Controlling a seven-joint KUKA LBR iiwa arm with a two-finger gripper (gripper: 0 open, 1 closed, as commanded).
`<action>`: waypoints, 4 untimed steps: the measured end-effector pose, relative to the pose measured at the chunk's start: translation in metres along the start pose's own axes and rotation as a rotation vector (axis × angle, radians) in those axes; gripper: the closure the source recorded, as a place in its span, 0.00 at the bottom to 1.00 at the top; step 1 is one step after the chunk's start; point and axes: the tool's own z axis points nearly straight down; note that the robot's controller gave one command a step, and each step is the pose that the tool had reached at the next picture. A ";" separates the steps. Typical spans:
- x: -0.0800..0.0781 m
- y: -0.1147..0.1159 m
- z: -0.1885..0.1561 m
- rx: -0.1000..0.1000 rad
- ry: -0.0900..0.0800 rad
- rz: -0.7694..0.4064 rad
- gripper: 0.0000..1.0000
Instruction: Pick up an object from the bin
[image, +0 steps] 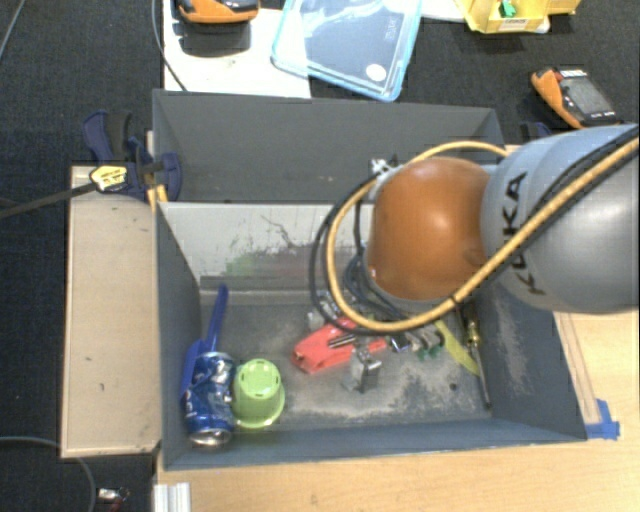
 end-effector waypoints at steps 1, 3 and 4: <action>0.004 -0.020 0.070 0.002 -0.011 0.051 0.00; -0.019 0.003 0.054 0.001 -0.023 0.067 1.00; -0.026 -0.002 -0.008 0.001 -0.019 0.091 1.00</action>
Offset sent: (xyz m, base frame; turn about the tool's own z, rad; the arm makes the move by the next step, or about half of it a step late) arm 0.0167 0.0096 -0.0547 0.0713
